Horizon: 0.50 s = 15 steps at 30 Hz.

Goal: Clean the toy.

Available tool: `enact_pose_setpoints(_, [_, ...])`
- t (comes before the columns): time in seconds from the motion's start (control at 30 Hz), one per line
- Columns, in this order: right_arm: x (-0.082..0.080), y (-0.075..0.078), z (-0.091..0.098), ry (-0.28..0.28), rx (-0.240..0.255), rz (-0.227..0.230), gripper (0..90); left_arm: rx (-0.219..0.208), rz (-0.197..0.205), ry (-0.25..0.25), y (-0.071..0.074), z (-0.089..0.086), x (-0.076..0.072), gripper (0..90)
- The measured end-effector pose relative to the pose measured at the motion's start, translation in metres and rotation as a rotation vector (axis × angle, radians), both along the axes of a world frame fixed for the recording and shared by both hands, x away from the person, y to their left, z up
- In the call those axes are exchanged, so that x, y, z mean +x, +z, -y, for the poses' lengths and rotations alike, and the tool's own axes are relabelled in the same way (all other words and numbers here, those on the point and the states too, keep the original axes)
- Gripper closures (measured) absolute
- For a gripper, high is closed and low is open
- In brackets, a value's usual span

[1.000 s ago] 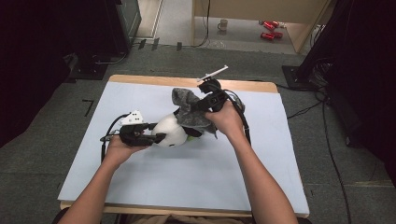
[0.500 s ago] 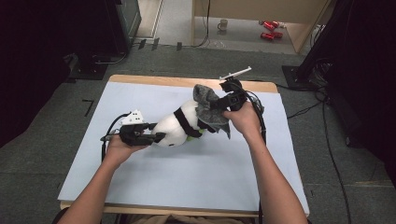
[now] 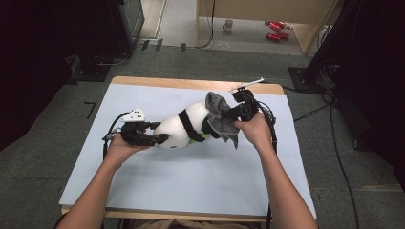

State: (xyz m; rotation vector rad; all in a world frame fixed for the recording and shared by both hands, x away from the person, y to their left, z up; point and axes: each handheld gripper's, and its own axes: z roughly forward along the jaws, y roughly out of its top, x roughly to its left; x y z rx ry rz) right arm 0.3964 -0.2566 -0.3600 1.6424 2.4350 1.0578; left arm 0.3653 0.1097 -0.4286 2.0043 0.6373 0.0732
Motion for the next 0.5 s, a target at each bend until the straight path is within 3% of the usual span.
enact_pose_setpoints(0.17, [-0.001,0.001,-0.003,0.009,-0.009,0.008,76.9,-0.043,-0.052,-0.006,0.001,-0.007,0.001,30.0])
enact_pose_setpoints(0.27, [-0.002,0.001,-0.005,0.015,-0.023,0.008,76.9,-0.153,-0.075,0.020,0.007,-0.017,0.002,32.7])
enact_pose_setpoints(0.3, [-0.002,0.001,-0.005,0.015,-0.023,0.006,76.9,-0.155,-0.079,0.039,0.009,-0.019,0.002,33.0])
enact_pose_setpoints(0.4, [-0.002,0.002,-0.006,0.015,-0.019,0.006,76.8,-0.053,-0.061,0.067,0.006,-0.014,0.002,30.8])
enact_pose_setpoints(0.5, [-0.004,0.002,-0.006,0.023,-0.024,0.008,76.8,-0.052,-0.103,0.076,-0.001,-0.011,0.004,23.7])
